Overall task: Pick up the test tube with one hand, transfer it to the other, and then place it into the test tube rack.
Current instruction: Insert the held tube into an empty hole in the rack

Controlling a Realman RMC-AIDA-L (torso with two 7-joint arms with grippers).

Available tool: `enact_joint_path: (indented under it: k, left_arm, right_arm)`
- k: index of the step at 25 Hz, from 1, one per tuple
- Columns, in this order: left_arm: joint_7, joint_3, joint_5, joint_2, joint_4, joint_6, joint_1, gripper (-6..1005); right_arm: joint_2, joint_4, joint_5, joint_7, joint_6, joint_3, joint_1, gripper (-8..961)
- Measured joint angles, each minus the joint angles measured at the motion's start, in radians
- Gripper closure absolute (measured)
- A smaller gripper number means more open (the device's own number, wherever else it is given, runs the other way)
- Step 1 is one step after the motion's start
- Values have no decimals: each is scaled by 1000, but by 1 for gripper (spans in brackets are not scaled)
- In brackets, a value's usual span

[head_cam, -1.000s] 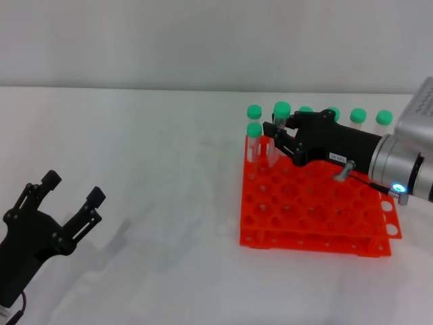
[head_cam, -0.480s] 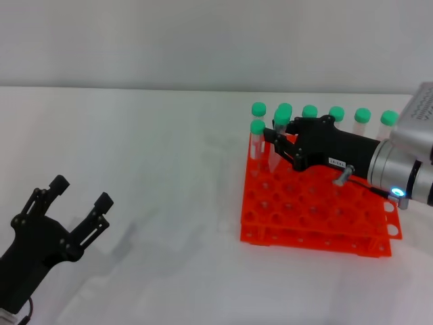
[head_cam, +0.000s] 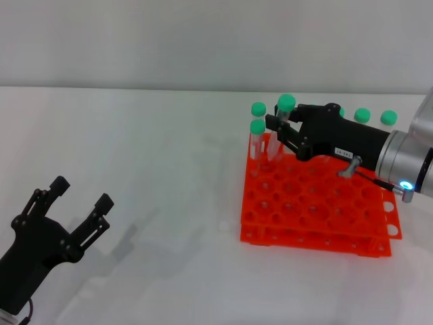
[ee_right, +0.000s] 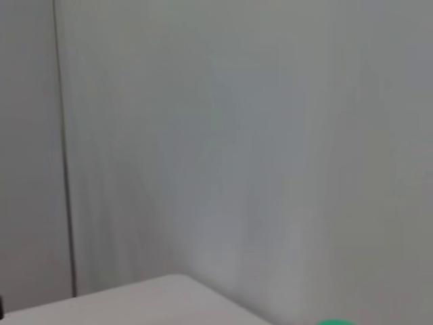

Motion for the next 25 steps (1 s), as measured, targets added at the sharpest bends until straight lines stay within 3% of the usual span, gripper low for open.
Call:
enact_joint_path:
  k: [11, 25]
  left_arm:
    - [0, 0, 1, 0, 0, 2, 6, 105]
    - [0, 0, 1, 1, 0, 0, 3, 105]
  right_arm:
    - [4, 8, -7, -11, 76, -3, 43, 699]
    - [0, 12, -11, -5, 104, -4, 30, 694]
